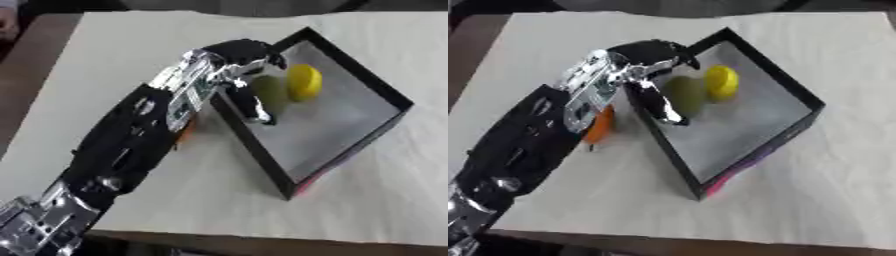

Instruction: Pick up objects on the table and place them in the box.

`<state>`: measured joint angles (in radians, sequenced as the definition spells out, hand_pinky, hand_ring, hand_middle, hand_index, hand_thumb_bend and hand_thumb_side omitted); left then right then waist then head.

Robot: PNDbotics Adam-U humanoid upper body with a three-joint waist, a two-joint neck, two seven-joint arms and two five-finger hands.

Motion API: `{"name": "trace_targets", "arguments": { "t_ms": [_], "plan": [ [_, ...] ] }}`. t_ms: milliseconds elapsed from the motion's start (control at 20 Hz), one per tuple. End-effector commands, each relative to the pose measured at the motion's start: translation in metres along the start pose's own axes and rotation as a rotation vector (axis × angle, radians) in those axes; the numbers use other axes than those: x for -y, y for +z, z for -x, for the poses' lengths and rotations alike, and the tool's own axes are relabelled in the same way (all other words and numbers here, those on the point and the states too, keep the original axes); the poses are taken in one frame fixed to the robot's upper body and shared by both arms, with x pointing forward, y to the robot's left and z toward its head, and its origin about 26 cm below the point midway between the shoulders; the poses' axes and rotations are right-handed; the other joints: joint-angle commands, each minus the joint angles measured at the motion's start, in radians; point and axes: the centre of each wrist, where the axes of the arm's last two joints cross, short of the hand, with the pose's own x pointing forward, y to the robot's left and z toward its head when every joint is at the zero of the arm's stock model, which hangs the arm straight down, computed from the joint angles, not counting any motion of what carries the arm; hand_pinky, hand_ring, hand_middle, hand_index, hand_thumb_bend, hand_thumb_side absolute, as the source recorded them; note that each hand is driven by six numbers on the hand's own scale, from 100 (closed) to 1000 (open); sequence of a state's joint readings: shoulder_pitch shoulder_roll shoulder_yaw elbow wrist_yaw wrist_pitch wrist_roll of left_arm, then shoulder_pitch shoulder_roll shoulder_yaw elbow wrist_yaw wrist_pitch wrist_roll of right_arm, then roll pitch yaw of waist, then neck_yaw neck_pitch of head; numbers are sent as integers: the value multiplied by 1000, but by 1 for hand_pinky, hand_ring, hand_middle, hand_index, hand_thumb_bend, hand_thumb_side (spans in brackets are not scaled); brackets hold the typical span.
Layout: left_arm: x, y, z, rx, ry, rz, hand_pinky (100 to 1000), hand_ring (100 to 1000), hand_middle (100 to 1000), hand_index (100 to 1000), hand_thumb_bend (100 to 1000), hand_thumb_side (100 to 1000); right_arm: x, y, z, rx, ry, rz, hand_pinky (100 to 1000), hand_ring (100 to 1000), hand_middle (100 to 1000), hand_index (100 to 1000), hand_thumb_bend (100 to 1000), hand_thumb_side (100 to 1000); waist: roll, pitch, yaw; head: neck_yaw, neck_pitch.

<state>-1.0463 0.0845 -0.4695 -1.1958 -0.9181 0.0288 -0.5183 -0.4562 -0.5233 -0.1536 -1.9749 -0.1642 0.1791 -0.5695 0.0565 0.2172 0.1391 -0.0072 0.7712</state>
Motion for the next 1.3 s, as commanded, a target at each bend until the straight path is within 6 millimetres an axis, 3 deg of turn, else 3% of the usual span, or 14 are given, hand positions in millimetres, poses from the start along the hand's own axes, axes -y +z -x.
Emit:
{"name": "trace_targets", "arguments": {
  "t_ms": [50, 200, 350, 550, 700, 900, 1300],
  "plan": [
    [-39, 18, 1, -18, -21, -159, 876, 859, 842, 906, 822, 489, 3, -4, -6, 25, 7, -8, 842, 804, 769, 879, 375, 256, -5, -24, 4, -2, -1],
    [-74, 45, 1, -24, -36, -289, 863, 850, 834, 901, 807, 471, 5, -5, -8, 34, 10, 4, 842, 804, 770, 879, 375, 252, -2, -29, 10, -8, -1],
    [-97, 81, 10, -25, -55, -297, 861, 851, 836, 902, 810, 481, 10, -5, -6, 34, 36, 11, 842, 804, 769, 879, 372, 256, 8, -35, 24, -25, -1],
    [-97, 124, 24, -60, -52, -162, 866, 862, 842, 902, 827, 499, 16, -4, -1, 19, 71, 21, 842, 804, 769, 880, 370, 261, 20, -37, 40, -45, -1],
    [-85, 141, 35, -110, -30, -24, 862, 863, 843, 903, 849, 515, 18, -3, 2, 11, 84, 25, 842, 804, 769, 880, 369, 262, 23, -38, 46, -53, -1],
    [-52, 137, 56, -204, 10, 163, 867, 881, 858, 912, 882, 511, 17, -1, 3, 2, 82, 21, 842, 803, 769, 880, 367, 266, 23, -36, 45, -49, -1],
    [15, 84, 86, -297, 77, 348, 862, 883, 856, 912, 901, 515, 12, 2, 6, -18, 61, 9, 841, 803, 769, 880, 364, 273, 14, -28, 31, -27, -1]
  ]
}}
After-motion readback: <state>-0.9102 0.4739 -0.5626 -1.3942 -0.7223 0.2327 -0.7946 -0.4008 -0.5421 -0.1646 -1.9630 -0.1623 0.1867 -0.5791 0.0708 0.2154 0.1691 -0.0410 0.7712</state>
